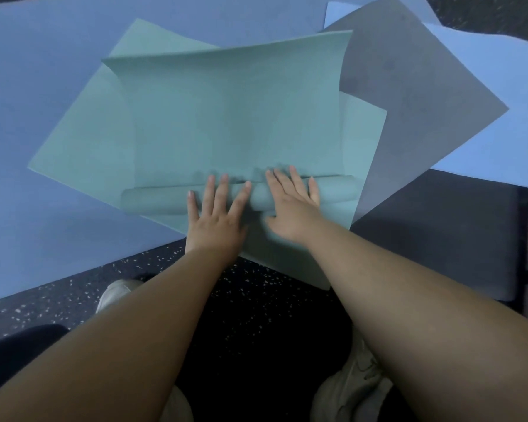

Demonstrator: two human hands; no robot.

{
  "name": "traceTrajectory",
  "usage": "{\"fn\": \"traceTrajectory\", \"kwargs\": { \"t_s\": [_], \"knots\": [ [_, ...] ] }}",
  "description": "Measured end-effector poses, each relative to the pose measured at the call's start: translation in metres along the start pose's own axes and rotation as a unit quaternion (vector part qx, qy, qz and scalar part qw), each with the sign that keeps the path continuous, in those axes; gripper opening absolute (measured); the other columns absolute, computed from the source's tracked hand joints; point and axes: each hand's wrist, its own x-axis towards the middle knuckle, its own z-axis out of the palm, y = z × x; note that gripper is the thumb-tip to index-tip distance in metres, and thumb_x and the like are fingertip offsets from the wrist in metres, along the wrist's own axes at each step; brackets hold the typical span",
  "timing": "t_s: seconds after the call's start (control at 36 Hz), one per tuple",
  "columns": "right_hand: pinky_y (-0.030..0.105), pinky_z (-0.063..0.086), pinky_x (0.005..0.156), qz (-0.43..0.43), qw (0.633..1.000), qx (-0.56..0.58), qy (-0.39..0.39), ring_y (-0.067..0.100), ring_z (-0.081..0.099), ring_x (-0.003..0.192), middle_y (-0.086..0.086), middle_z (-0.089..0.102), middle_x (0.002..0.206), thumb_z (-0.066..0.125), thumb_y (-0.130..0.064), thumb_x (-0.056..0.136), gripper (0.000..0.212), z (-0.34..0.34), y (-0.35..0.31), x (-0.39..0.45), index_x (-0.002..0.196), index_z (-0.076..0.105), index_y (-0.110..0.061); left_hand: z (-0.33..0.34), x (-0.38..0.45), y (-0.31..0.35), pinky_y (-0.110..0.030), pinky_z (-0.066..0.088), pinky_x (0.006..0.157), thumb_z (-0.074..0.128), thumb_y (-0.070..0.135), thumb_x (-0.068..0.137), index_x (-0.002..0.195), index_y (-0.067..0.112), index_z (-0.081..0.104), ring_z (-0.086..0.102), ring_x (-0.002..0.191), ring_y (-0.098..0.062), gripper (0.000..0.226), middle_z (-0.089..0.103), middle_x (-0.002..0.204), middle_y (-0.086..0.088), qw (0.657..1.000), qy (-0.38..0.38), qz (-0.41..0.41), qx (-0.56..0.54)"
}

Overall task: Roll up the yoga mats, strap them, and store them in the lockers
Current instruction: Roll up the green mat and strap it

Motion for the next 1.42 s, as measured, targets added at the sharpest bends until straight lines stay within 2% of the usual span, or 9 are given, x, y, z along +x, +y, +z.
{"fn": "traceTrajectory", "kwargs": {
  "t_s": [0.17, 0.31, 0.44, 0.56, 0.69, 0.92, 1.0, 1.25, 1.42],
  "knots": [
    [0.044, -0.012, 0.118, -0.004, 0.999, -0.032, 0.038, 0.018, -0.012, 0.150, -0.004, -0.003, 0.164, 0.046, -0.023, 0.095, 0.077, 0.001, 0.000, -0.001, 0.156, -0.002, -0.026, 0.000, 0.008, -0.004, -0.053, -0.011, 0.115, 0.035, 0.051, 0.098, 0.151, 0.038, -0.014, -0.019, 0.147, -0.024, 0.073, -0.015, 0.161, -0.004, 1.000, -0.004, 0.011, -0.004],
    [0.051, -0.001, 0.119, 0.038, 0.986, -0.081, 0.141, 0.022, 0.020, 0.143, 0.004, 0.027, 0.151, 0.048, -0.005, 0.090, 0.068, -0.003, 0.009, -0.007, 0.151, 0.021, -0.018, -0.008, 0.023, -0.010, -0.051, -0.009, 0.116, 0.037, 0.051, 0.099, 0.152, 0.040, -0.006, -0.012, 0.148, -0.021, 0.069, -0.005, 0.163, -0.002, 0.999, 0.001, 0.008, -0.036],
    [0.050, -0.001, 0.119, 0.038, 0.982, -0.108, 0.151, 0.021, 0.036, 0.130, 0.000, 0.040, 0.135, 0.063, -0.005, 0.085, 0.067, -0.012, 0.028, 0.000, 0.142, 0.029, -0.017, -0.009, 0.028, -0.014, -0.050, -0.002, 0.116, 0.044, 0.045, 0.098, 0.150, 0.044, 0.017, 0.005, 0.147, -0.027, 0.058, 0.016, 0.158, -0.005, 0.996, 0.044, 0.003, -0.076],
    [0.041, 0.018, 0.117, 0.017, 0.982, -0.108, 0.152, 0.024, 0.038, 0.126, 0.002, 0.043, 0.132, 0.064, -0.010, 0.087, 0.058, -0.007, 0.035, 0.002, 0.137, 0.036, -0.018, 0.001, 0.025, -0.014, -0.055, 0.019, 0.109, 0.070, 0.023, 0.085, 0.141, 0.037, 0.045, 0.037, 0.122, -0.037, 0.063, 0.045, 0.131, -0.018, 0.991, 0.124, 0.013, -0.050],
    [0.039, 0.015, 0.117, 0.009, 0.983, -0.088, 0.160, 0.026, 0.039, 0.128, 0.006, 0.046, 0.133, 0.059, -0.010, 0.091, 0.051, -0.005, 0.035, 0.001, 0.138, 0.039, -0.014, -0.001, 0.029, -0.023, -0.056, 0.040, 0.092, 0.084, 0.013, 0.069, 0.135, 0.029, 0.054, 0.052, 0.093, -0.040, 0.075, 0.056, 0.108, -0.016, 0.984, 0.167, 0.055, -0.018],
    [0.033, 0.014, 0.112, -0.021, 0.989, -0.082, 0.118, 0.021, 0.038, 0.132, 0.003, 0.046, 0.140, 0.044, -0.031, 0.101, 0.044, -0.004, 0.038, -0.028, 0.141, 0.037, -0.014, 0.008, 0.016, -0.034, -0.047, 0.031, 0.097, 0.076, 0.022, 0.078, 0.124, 0.019, 0.055, 0.057, 0.089, -0.036, 0.051, 0.062, 0.098, -0.009, 0.973, 0.203, 0.103, -0.040],
    [0.033, 0.019, 0.108, -0.031, 0.991, -0.100, 0.087, 0.020, 0.039, 0.131, 0.002, 0.045, 0.141, 0.038, -0.036, 0.103, 0.044, -0.005, 0.041, -0.038, 0.141, 0.033, -0.015, 0.008, 0.008, -0.036, -0.042, 0.030, 0.092, 0.054, 0.035, 0.084, 0.122, 0.023, 0.052, 0.058, 0.085, -0.033, 0.040, 0.061, 0.093, -0.008, 0.973, 0.194, 0.114, -0.047],
    [0.038, 0.028, 0.101, -0.032, 0.995, -0.087, -0.031, 0.027, 0.042, 0.125, 0.007, 0.047, 0.137, 0.031, -0.036, 0.105, 0.041, -0.003, 0.043, -0.067, 0.142, 0.032, -0.019, 0.002, -0.018, -0.031, -0.042, 0.046, 0.075, 0.035, 0.044, 0.087, 0.116, 0.031, 0.048, 0.059, 0.076, -0.032, 0.034, 0.062, 0.085, -0.007, 0.983, 0.109, 0.133, -0.057],
    [0.038, 0.028, 0.100, -0.016, 0.997, -0.060, -0.038, 0.026, 0.041, 0.125, 0.005, 0.048, 0.134, 0.031, -0.035, 0.105, 0.037, 0.007, 0.041, -0.070, 0.139, 0.039, -0.021, 0.006, -0.024, -0.031, -0.042, 0.046, 0.077, 0.035, 0.046, 0.087, 0.114, 0.027, 0.066, 0.061, 0.079, -0.031, 0.045, 0.064, 0.086, -0.003, 0.986, 0.084, 0.122, -0.073]
  ]
}}
